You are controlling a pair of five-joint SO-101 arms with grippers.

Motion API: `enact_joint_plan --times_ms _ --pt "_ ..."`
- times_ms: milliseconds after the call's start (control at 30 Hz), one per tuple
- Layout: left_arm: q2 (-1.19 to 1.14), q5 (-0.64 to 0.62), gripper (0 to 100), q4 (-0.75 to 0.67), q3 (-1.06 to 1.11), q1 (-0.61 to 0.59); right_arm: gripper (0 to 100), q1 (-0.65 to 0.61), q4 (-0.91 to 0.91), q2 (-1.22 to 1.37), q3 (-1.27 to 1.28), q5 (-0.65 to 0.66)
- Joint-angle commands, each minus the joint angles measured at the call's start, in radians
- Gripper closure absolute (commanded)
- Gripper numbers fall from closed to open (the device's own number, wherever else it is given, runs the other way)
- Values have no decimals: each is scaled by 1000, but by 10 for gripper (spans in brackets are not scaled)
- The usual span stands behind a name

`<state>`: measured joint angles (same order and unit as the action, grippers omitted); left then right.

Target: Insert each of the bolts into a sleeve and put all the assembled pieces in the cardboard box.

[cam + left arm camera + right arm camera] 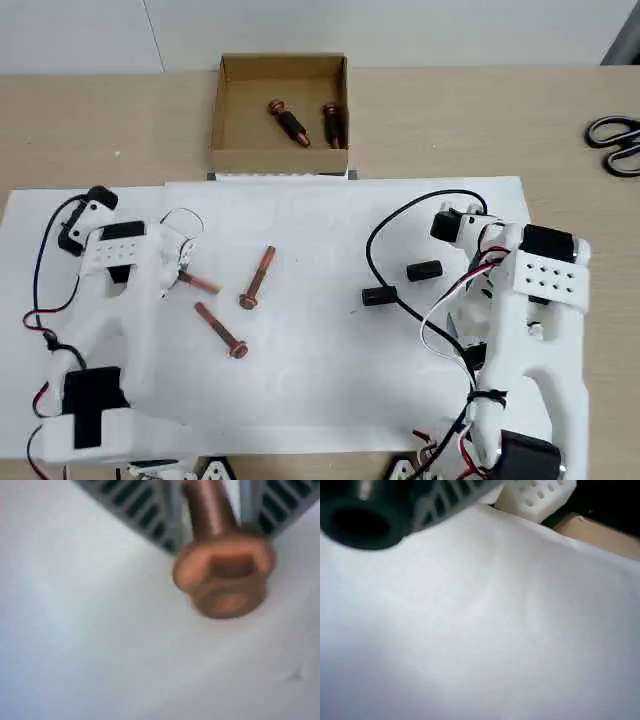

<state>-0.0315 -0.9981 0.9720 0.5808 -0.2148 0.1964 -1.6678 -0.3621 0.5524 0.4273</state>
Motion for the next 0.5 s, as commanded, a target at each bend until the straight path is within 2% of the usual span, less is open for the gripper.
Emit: enact_joint_plan --times_ms 0,233,467 --pt "-55 -2 993 8 -71 -9 994 2 8 -31 -3 11" --pt "-107 -3 994 74 -148 -8 994 2 8 -31 -3 12" --pt "21 3 994 201 -309 -3 994 -1 -19 -110 -25 12"
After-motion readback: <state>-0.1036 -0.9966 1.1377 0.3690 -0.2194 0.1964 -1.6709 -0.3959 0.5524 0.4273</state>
